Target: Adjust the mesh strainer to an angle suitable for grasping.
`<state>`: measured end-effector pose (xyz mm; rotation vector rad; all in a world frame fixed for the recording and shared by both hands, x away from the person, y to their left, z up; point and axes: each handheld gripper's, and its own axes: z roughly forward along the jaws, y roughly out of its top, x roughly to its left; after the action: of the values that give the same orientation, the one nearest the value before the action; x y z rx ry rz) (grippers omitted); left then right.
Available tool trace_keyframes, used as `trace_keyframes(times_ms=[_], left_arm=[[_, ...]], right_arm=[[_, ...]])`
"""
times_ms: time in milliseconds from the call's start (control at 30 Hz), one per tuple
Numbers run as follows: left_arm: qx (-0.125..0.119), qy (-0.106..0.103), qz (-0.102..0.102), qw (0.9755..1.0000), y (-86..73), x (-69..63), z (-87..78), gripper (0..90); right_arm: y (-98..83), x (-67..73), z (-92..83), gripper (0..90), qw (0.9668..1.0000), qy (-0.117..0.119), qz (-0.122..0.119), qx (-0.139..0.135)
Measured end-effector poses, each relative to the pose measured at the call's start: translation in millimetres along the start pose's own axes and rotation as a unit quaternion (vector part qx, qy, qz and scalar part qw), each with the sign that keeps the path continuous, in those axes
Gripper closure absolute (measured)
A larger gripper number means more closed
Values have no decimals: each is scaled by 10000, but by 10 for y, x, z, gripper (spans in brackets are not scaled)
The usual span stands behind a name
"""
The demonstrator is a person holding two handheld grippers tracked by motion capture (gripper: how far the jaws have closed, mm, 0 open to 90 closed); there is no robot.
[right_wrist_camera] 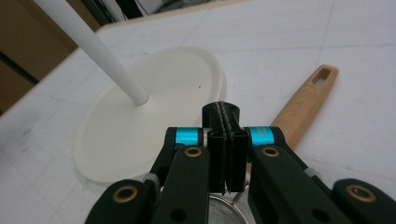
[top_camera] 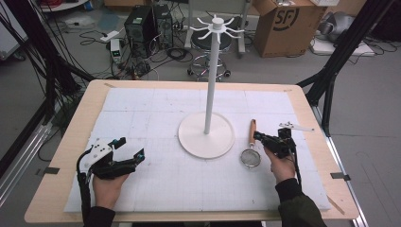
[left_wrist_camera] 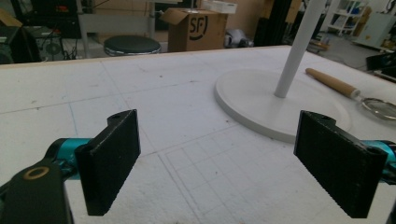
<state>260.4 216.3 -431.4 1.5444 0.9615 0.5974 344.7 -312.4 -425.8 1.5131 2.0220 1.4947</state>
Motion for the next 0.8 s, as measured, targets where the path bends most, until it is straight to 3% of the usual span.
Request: trace_keyframes(times_ms=[67,167,333,433,533,700,800], left_arm=[[-7,-5,24,10000,-1,-3,-4,151],[77,33,19,10000,-16,21,11,150],[175,46,-51,9998,-57,94,36,150],[59,51,-84,9999,-46,95,44,155],[138,70,19,9999,-46,76,56,156],[191,71,26,9998,-49,34,43,156],[150,62,38,9999,-34,19,22,156]], right_arm=[[2,54,63,899,9998,-36,-88,188],[-6,57,154,899,9986,13,64,520],[-37,-5,235,899,9966,-20,173,802],[-56,-44,277,899,9951,-39,220,965],[-63,-41,303,899,9943,-56,207,1046],[-74,-4,338,899,9942,-10,134,1071],[-87,88,341,899,9929,3,-58,1190]])
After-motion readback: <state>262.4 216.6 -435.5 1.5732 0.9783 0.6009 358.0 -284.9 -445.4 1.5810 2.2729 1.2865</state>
